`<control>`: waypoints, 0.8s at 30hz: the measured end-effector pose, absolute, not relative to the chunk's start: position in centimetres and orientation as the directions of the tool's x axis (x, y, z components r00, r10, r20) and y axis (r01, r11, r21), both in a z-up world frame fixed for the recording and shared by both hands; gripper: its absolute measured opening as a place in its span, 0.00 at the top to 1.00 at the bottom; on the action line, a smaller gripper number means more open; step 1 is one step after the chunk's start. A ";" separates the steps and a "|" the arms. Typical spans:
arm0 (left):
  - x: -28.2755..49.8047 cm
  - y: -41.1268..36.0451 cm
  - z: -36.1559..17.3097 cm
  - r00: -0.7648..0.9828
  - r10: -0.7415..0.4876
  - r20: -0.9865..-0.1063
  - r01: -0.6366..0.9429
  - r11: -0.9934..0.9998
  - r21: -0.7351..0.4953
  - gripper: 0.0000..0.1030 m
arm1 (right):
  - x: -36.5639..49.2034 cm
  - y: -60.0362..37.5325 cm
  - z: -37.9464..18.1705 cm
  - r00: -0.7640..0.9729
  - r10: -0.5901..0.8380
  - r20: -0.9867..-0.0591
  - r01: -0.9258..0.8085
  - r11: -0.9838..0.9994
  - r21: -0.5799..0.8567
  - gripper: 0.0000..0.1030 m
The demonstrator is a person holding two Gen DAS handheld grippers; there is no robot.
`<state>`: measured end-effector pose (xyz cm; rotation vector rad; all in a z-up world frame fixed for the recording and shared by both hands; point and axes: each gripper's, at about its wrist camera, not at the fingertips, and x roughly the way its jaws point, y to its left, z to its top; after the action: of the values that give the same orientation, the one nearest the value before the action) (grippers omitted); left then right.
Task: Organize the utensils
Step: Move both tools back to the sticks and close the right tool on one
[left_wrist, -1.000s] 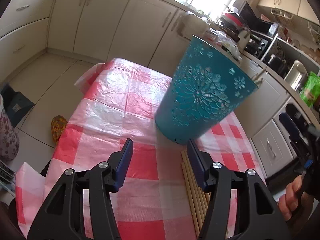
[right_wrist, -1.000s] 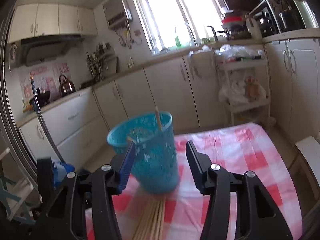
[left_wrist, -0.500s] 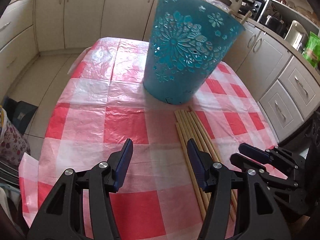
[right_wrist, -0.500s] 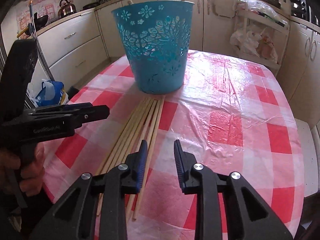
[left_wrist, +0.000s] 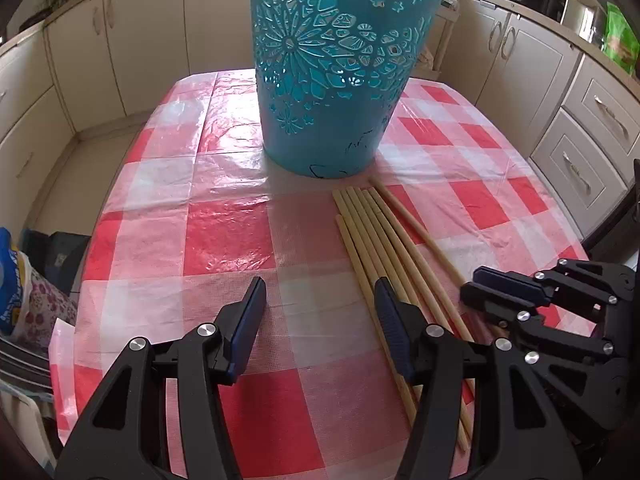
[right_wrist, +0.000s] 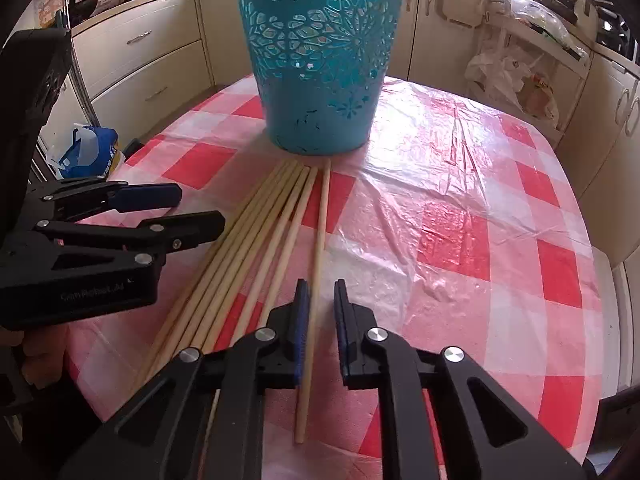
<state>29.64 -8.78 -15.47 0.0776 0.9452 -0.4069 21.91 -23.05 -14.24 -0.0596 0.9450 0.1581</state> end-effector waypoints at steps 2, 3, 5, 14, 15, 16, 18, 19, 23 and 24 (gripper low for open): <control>29.6 -9.0 -15.5 0.522 -0.285 -0.804 0.374 0.923 -0.084 0.48 | 21.5 -23.5 -14.1 0.569 0.111 -0.815 -0.153 0.988 0.028 0.92; 29.7 -9.1 -15.5 0.529 -0.269 -0.805 0.375 0.925 -0.063 0.48 | 21.3 -23.8 -14.1 0.564 0.114 -0.818 -0.149 0.988 0.034 0.92; 29.9 -9.1 -15.5 0.533 -0.258 -0.806 0.371 0.927 -0.051 0.48 | 20.9 -24.2 -14.1 0.554 0.126 -0.823 -0.147 0.988 0.052 0.92; 30.5 -9.8 -15.6 0.537 -0.232 -0.811 0.403 0.915 0.006 0.48 | 23.2 -23.5 -12.7 0.578 0.137 -0.805 -0.193 0.981 0.028 0.92; 30.5 -9.9 -15.5 0.533 -0.237 -0.812 0.402 0.916 -0.002 0.48 | 23.7 -23.3 -12.7 0.580 0.136 -0.803 -0.199 0.980 0.022 0.92; 30.5 -9.8 -15.3 0.529 -0.249 -0.811 0.401 0.916 -0.019 0.48 | 24.3 -23.1 -12.6 0.578 0.141 -0.804 -0.210 0.978 0.021 0.92; 30.4 -9.6 -14.9 0.524 -0.280 -0.805 0.397 0.916 -0.061 0.48 | 25.2 -22.7 -12.7 0.572 0.145 -0.808 -0.224 0.974 0.017 0.92; 30.4 -9.6 -14.8 0.522 -0.288 -0.803 0.398 0.915 -0.069 0.48 | 25.5 -22.5 -12.9 0.567 0.145 -0.811 -0.232 0.973 0.012 0.92; 30.3 -10.1 -15.3 0.513 -0.279 -0.812 0.407 0.912 -0.056 0.48 | 26.4 -22.5 -13.8 0.541 0.120 -0.832 -0.238 0.971 -0.015 0.92; 30.3 -10.2 -15.4 0.512 -0.281 -0.812 0.406 0.912 -0.059 0.48 | 26.4 -22.8 -14.0 0.536 0.118 -0.836 -0.234 0.972 -0.013 0.92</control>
<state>30.31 -10.19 -15.38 0.1451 0.9479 -0.4147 26.43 -22.76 -14.00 -0.1290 0.9843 0.2101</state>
